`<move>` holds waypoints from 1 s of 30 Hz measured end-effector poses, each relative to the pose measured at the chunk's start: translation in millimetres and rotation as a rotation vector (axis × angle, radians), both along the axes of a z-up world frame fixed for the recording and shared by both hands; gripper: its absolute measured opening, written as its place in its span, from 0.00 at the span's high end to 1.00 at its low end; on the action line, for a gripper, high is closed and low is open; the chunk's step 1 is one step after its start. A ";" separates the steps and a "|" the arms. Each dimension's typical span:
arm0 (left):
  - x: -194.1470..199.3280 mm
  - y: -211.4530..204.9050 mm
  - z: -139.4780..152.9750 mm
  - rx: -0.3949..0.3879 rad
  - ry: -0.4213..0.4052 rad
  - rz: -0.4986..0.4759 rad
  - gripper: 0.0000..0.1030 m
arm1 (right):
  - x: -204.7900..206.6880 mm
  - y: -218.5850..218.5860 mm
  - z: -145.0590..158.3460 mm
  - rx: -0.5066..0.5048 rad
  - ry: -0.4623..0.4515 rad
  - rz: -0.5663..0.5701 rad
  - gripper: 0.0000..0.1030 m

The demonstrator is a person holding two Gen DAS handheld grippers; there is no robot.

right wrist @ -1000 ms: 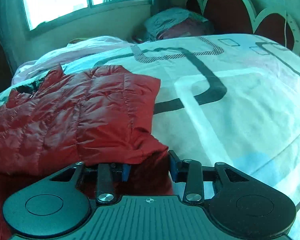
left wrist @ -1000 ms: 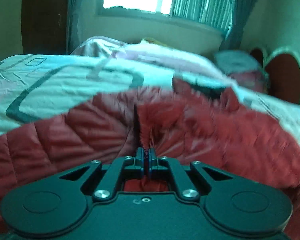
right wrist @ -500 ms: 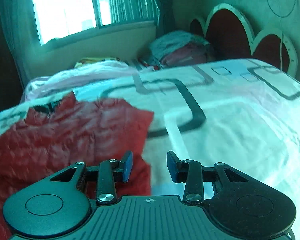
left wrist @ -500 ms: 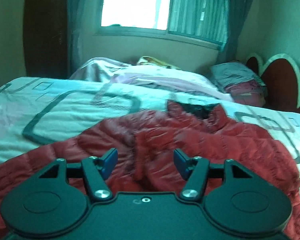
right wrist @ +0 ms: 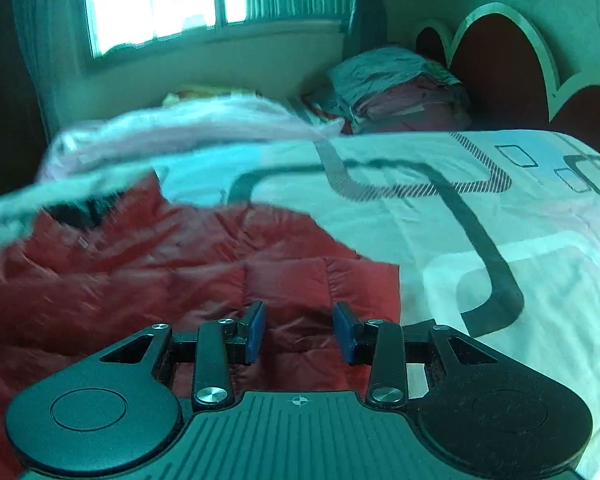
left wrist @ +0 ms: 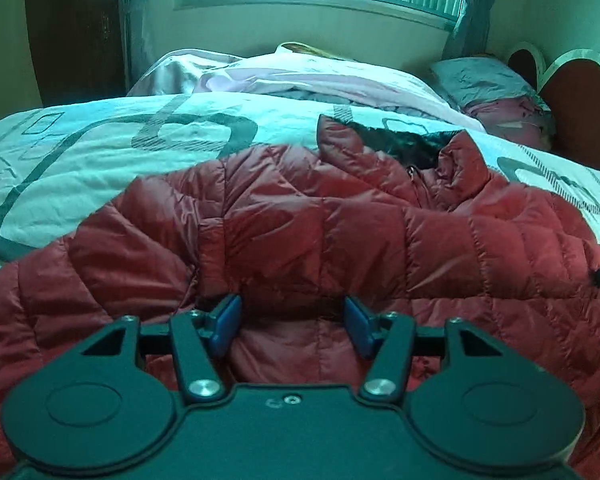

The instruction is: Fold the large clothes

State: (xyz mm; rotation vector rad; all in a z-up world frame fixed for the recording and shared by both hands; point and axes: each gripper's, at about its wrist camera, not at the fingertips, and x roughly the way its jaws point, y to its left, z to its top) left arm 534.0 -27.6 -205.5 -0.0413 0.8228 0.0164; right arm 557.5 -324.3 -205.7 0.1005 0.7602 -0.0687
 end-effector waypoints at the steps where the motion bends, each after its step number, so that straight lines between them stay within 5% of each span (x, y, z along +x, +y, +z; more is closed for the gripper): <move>1: 0.2 -0.3 -0.6 0.002 0.001 -0.001 0.45 | 3.8 0.1 -7.9 -0.026 0.018 0.006 0.64; 5: 1.3 -0.7 -3.6 0.010 0.005 -0.005 0.45 | 4.5 1.2 -9.0 -0.057 0.024 -0.004 0.64; 9: 2.0 -1.5 -3.7 0.014 0.005 -0.007 0.45 | -18.8 16.6 4.4 -0.083 -0.062 0.070 0.63; 15: 2.5 -1.0 -5.0 0.019 0.005 -0.022 0.45 | -35.6 9.8 -31.2 -0.105 -0.054 0.087 0.64; 18: 3.3 -1.2 -4.1 0.022 0.010 -0.020 0.45 | -36.5 14.0 -18.7 -0.109 -0.025 0.070 0.63; 21: 3.5 -1.3 -1.5 0.019 0.016 -0.007 0.45 | -58.1 19.9 -2.4 -0.087 -0.088 0.093 0.63; 25: -3.8 -0.1 8.5 0.004 0.030 0.003 0.45 | -58.8 26.9 -24.1 -0.151 -0.014 0.129 0.63; 30: -31.1 8.2 32.7 0.002 0.005 0.018 0.32 | -67.6 24.5 3.7 -0.023 -0.040 0.103 0.63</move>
